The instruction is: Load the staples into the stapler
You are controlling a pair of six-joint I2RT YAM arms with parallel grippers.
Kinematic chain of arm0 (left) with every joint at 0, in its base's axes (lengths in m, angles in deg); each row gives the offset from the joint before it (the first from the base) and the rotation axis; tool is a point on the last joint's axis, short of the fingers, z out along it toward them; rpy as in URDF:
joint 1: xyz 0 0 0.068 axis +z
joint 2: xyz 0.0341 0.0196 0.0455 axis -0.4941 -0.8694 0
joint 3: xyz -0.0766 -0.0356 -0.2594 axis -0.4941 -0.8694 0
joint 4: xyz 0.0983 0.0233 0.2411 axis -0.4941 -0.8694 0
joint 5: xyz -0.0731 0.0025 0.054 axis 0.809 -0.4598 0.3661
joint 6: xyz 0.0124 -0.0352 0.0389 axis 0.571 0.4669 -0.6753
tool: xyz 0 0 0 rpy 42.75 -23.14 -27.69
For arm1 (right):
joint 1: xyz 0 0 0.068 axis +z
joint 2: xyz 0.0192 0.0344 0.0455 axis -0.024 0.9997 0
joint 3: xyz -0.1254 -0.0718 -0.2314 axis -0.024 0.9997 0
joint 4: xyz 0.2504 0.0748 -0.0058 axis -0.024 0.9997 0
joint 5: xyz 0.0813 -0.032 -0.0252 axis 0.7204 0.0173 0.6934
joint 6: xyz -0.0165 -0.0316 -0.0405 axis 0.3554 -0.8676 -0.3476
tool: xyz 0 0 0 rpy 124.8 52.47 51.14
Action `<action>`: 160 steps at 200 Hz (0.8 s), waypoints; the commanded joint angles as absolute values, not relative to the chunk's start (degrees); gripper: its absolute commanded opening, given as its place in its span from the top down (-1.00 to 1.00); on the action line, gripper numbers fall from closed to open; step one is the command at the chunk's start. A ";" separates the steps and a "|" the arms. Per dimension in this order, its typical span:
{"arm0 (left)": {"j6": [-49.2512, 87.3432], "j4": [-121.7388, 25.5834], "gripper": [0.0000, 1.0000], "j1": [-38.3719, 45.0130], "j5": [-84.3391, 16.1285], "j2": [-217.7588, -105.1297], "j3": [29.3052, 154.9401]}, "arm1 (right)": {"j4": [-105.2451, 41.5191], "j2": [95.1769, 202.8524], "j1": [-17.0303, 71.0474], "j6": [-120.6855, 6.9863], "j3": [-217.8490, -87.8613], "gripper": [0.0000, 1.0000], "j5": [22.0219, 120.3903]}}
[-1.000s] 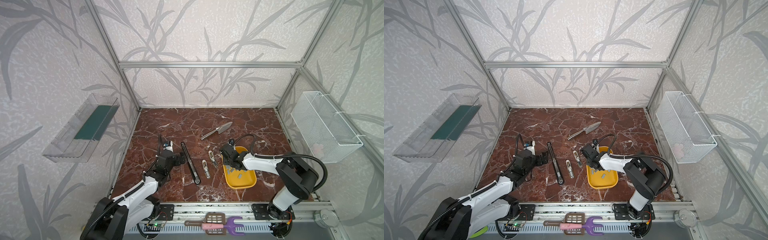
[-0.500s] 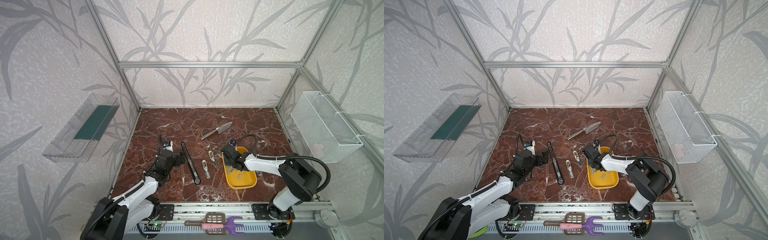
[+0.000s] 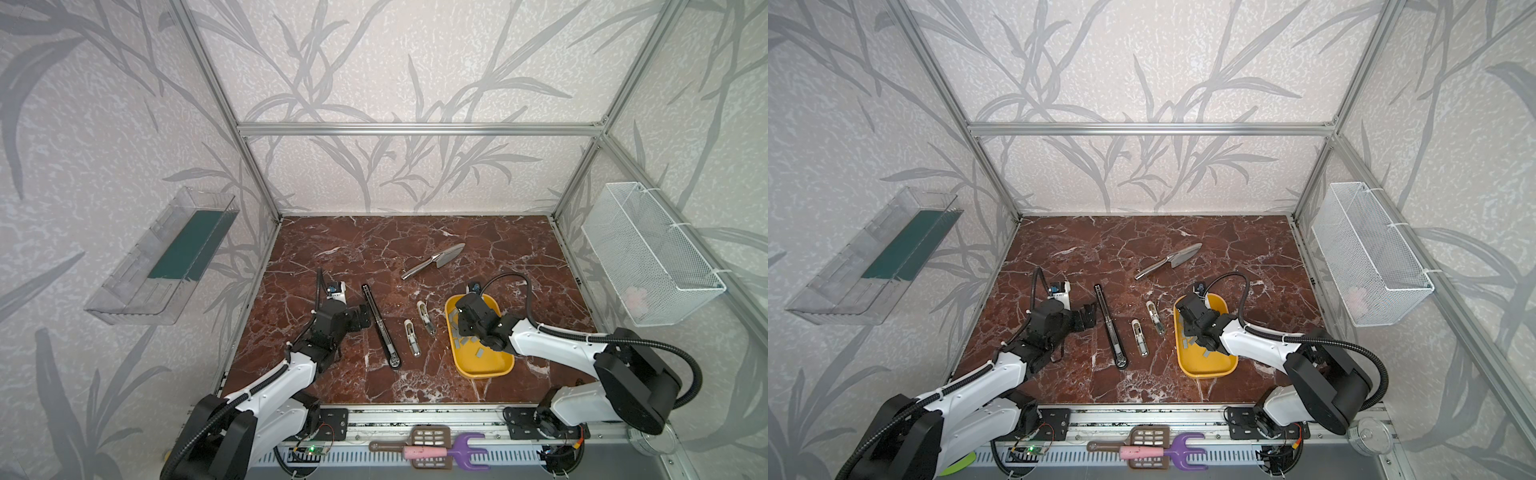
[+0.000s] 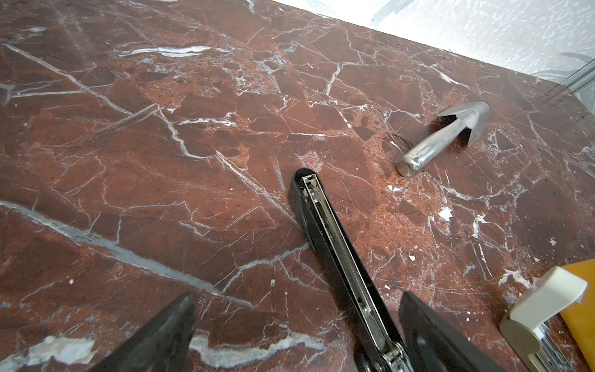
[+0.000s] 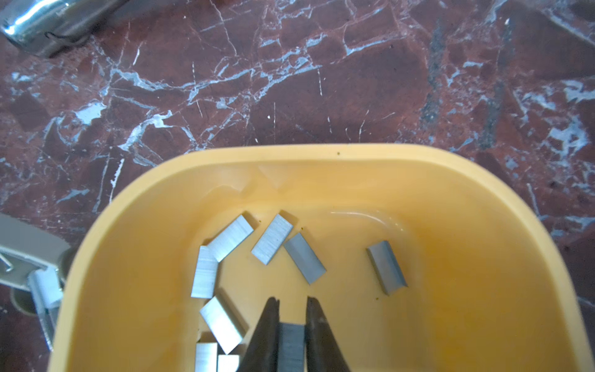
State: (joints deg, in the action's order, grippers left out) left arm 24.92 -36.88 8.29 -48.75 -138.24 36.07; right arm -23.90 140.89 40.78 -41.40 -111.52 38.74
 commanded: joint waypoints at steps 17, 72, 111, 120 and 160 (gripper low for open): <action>24.37 -36.74 -0.98 8.28 -48.67 -138.45 37.80 | -26.19 136.34 40.37 -44.62 -111.09 0.64 39.03; 24.38 -36.68 -0.98 8.25 -48.22 -137.41 37.23 | -25.48 129.92 41.00 -45.92 -112.35 0.64 44.15; 24.40 -36.72 -0.99 8.30 -47.96 -136.62 36.86 | -24.60 130.48 47.31 -44.69 -115.78 0.65 44.31; 24.50 -36.57 -0.98 8.26 -47.87 -136.46 36.78 | -24.76 131.04 49.09 -44.34 -116.51 0.65 43.89; 24.59 -36.39 -0.98 8.25 -47.74 -135.47 36.13 | -28.29 136.33 54.94 -43.44 -119.50 0.65 43.84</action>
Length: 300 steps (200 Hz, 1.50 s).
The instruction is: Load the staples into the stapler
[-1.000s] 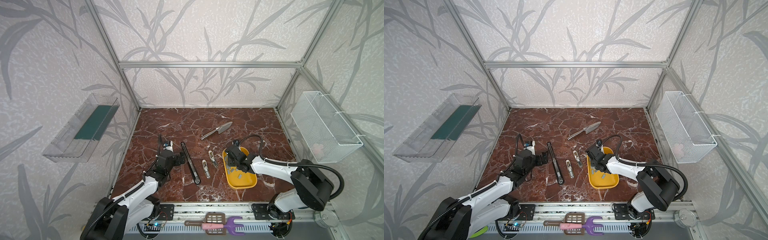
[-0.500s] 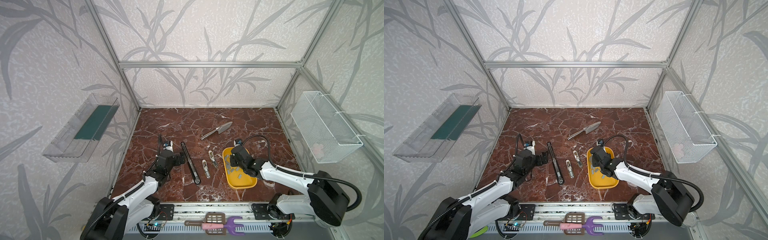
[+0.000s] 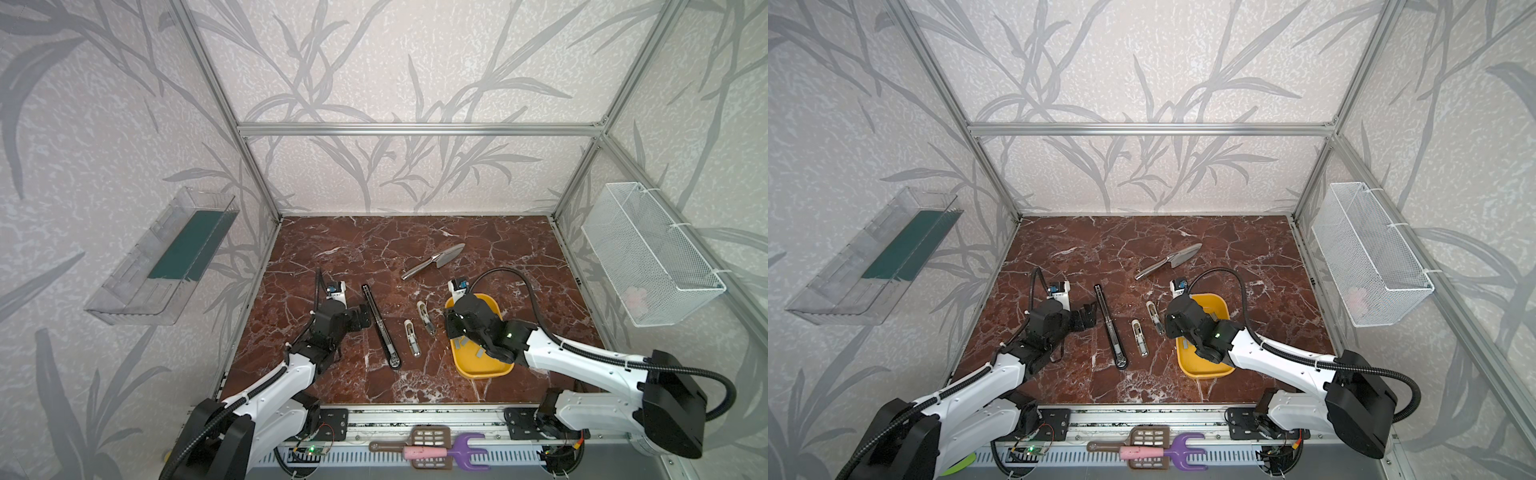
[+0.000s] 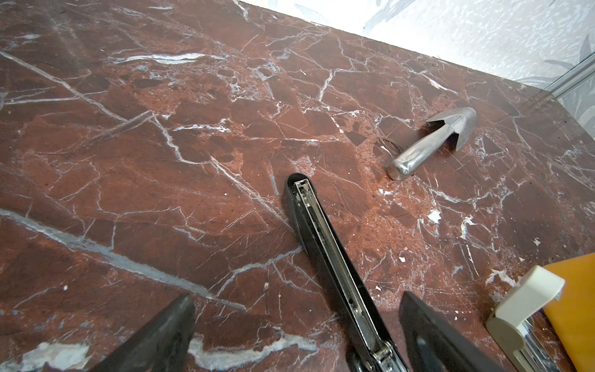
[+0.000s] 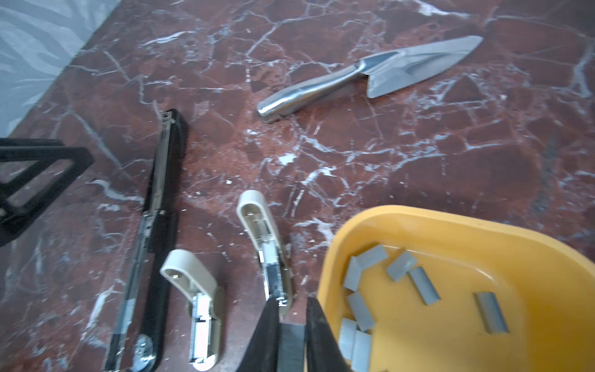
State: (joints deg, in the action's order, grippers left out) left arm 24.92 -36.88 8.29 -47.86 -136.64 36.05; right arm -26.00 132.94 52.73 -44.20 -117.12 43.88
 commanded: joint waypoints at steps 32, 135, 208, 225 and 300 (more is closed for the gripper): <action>24.59 -36.31 -0.98 8.25 -47.70 -134.84 35.72 | -33.49 142.58 55.08 -44.23 -120.63 0.64 47.76; 24.55 -36.21 -0.98 8.30 -47.70 -134.50 35.70 | -32.61 147.20 51.61 -43.08 -117.85 0.65 47.67; 24.54 -36.16 -0.98 8.25 -47.62 -134.50 35.66 | -29.81 140.77 45.60 -44.26 -112.30 0.65 46.30; 24.67 -36.16 -0.98 8.25 -47.68 -134.58 35.64 | -29.96 139.48 43.56 -45.48 -110.91 0.64 48.09; 24.67 -36.21 -0.98 8.26 -47.73 -134.80 35.72 | -36.38 134.40 41.68 -50.98 -106.96 0.64 56.22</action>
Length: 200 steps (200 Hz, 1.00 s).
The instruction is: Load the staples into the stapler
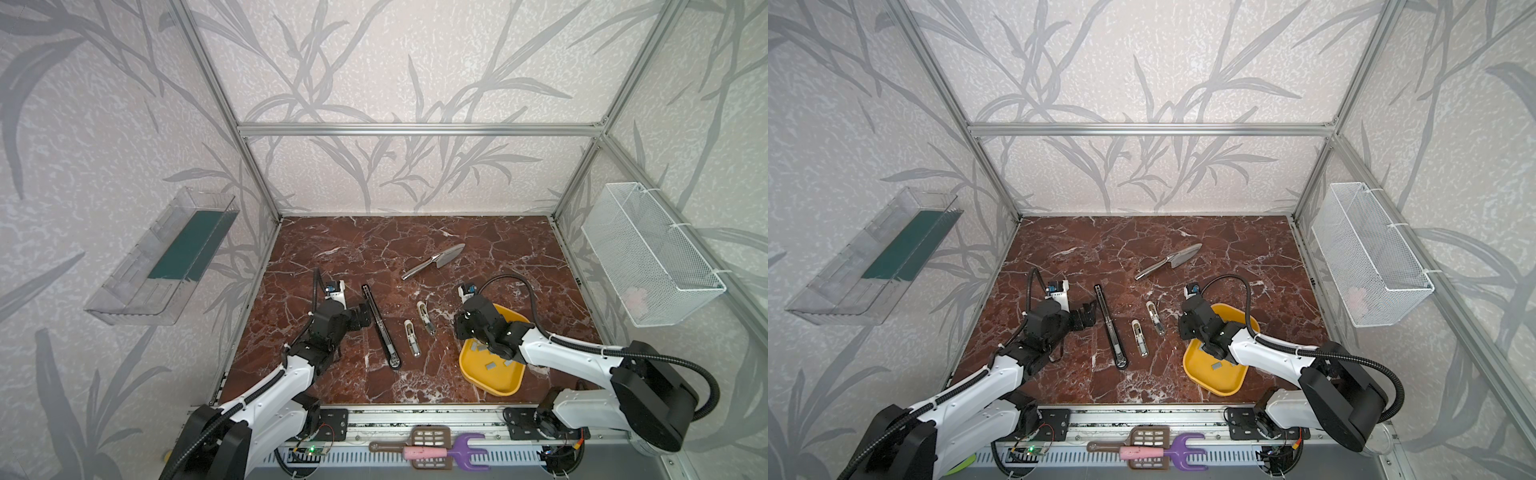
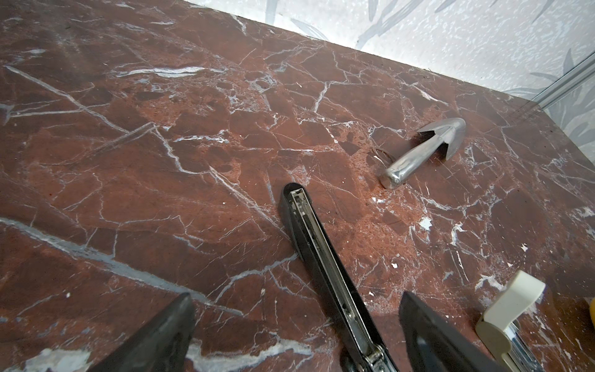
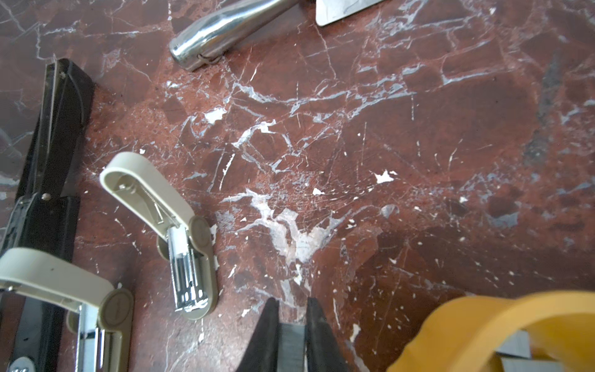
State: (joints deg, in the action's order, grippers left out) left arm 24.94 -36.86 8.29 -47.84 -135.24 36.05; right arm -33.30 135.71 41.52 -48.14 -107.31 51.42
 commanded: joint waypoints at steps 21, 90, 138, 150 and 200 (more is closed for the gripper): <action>24.67 -36.19 -0.98 8.25 -47.70 -134.83 35.75 | -37.53 136.11 42.69 -51.92 -108.72 0.64 56.67; 24.63 -36.21 -0.98 8.25 -47.87 -134.76 35.72 | -43.42 146.18 46.35 -55.20 -113.52 0.64 57.31; 24.67 -36.19 -0.98 8.25 -47.84 -134.81 35.77 | -47.40 149.25 46.70 -56.15 -113.23 0.65 57.24; 24.63 -36.21 -0.98 8.25 -47.88 -134.85 35.76 | -46.93 149.67 46.70 -55.81 -113.72 0.65 56.44; 24.68 -36.21 -0.98 8.27 -47.94 -135.07 35.81 | -46.92 149.80 47.93 -55.15 -114.57 0.65 54.22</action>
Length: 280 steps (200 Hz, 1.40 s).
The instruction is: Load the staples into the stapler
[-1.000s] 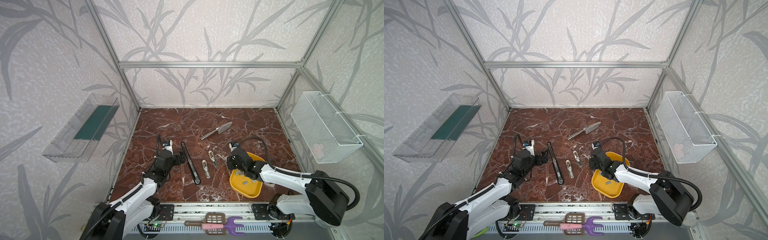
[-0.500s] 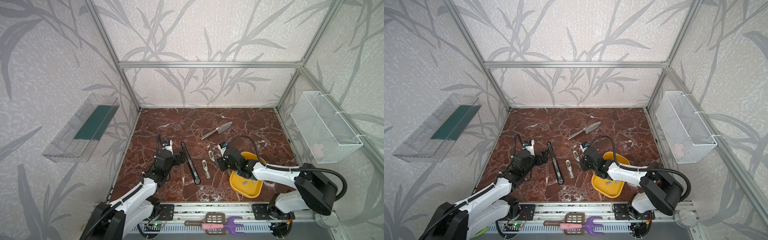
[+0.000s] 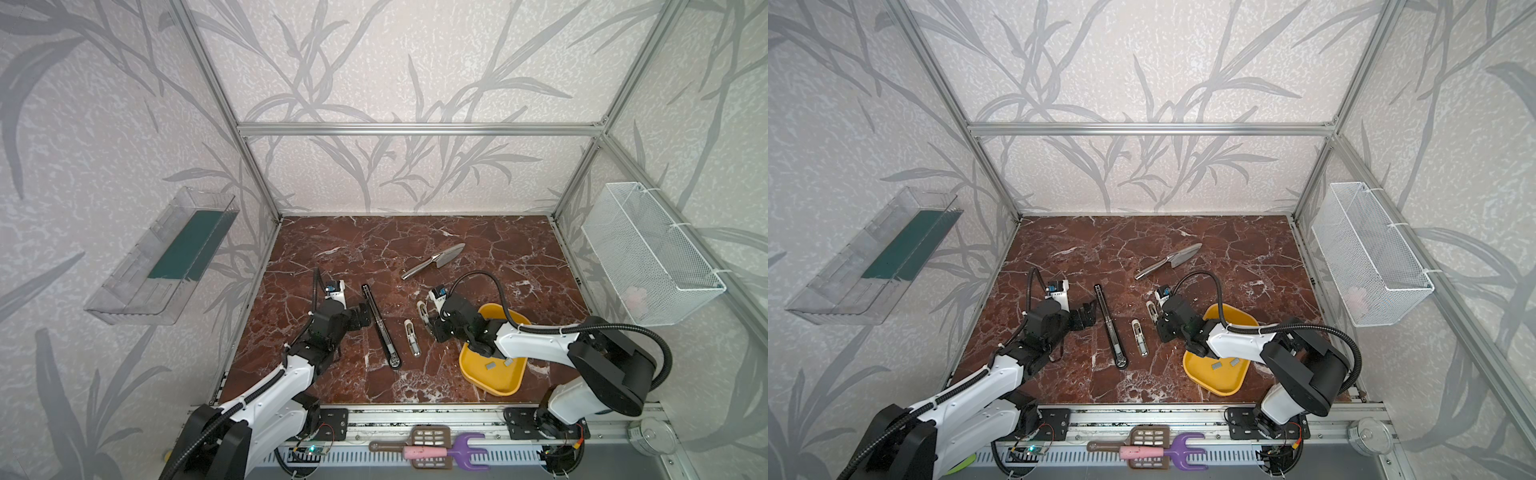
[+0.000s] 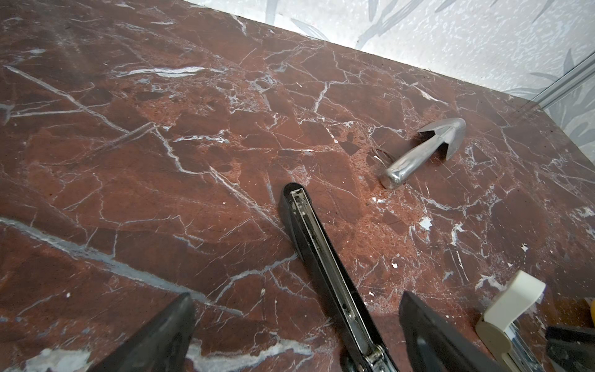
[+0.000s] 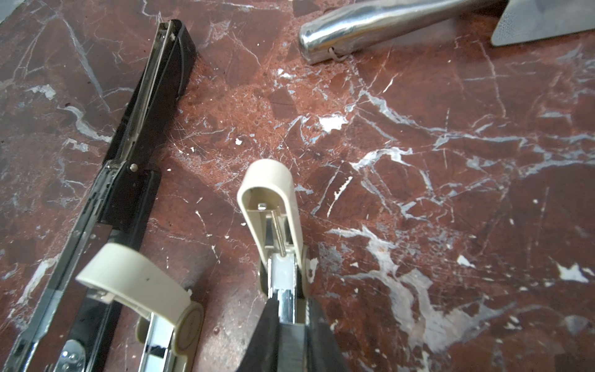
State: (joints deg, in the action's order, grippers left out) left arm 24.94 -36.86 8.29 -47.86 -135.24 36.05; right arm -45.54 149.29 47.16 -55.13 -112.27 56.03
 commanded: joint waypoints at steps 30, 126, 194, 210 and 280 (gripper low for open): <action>24.63 -36.28 -0.98 8.25 -48.05 -135.07 35.89 | -46.42 150.64 48.15 -54.21 -115.43 0.65 53.79; 24.53 -36.34 -0.98 8.26 -48.05 -135.05 35.90 | -45.86 153.12 48.72 -54.77 -117.04 0.66 52.20; 24.59 -36.31 -0.98 8.26 -48.09 -135.03 35.92 | -46.30 154.53 48.72 -54.29 -116.97 0.66 52.72; 24.59 -36.35 -0.98 8.25 -48.02 -135.09 35.87 | -46.27 154.82 48.71 -54.19 -117.07 0.67 52.65; 24.59 -36.30 -0.98 8.25 -48.00 -135.03 35.90 | -46.12 155.17 48.72 -53.68 -116.86 0.67 52.54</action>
